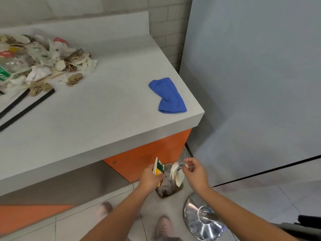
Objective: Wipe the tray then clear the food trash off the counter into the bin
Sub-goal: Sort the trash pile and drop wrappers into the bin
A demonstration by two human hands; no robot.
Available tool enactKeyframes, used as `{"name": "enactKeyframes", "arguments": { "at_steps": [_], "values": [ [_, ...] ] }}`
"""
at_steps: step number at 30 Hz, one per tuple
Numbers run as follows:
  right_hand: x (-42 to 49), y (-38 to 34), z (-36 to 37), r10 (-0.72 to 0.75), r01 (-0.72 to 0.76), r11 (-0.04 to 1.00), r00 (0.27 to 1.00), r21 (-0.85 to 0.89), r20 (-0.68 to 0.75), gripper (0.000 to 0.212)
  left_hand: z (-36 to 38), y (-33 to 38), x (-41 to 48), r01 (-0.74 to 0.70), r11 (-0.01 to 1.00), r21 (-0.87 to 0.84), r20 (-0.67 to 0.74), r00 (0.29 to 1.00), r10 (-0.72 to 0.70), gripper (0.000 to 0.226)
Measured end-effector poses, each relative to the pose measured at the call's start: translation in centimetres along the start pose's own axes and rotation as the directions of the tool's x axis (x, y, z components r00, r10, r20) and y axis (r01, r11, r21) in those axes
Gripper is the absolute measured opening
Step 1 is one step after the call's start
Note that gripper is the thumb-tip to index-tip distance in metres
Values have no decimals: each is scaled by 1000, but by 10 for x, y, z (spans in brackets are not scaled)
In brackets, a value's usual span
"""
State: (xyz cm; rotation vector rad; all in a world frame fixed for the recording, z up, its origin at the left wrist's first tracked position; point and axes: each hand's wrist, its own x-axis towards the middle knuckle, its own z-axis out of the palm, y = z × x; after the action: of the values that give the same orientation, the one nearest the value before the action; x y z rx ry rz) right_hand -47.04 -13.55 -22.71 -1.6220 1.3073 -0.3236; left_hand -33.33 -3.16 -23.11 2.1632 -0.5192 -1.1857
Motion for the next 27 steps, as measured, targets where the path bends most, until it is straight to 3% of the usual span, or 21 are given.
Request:
{"name": "enactKeyframes", "arguments": {
  "at_steps": [4,9,12,17,21,27],
  "values": [
    [4,-3,2,74,-10,966,969,-260,237,58,10,-3,5,9,997,70,141,990,-18,59],
    [7,-8,-4,25,75,940,958,-332,285,60,5,-16,2,24,999,38,99,995,-28,52],
    [8,-15,-3,-45,133,951,951,-277,304,52,-8,-8,-9,-16,998,-67,50,999,19,43],
    [3,-59,8,-268,313,946,903,-87,337,25,-57,22,-41,-292,931,-217,-176,950,257,17],
    [-2,-111,26,-394,396,916,849,69,351,18,-119,45,-70,-383,863,-329,-354,897,263,13],
    [-11,-199,76,-520,505,848,733,162,438,15,-229,41,-88,-505,794,-339,-587,773,240,17]
  ]
}}
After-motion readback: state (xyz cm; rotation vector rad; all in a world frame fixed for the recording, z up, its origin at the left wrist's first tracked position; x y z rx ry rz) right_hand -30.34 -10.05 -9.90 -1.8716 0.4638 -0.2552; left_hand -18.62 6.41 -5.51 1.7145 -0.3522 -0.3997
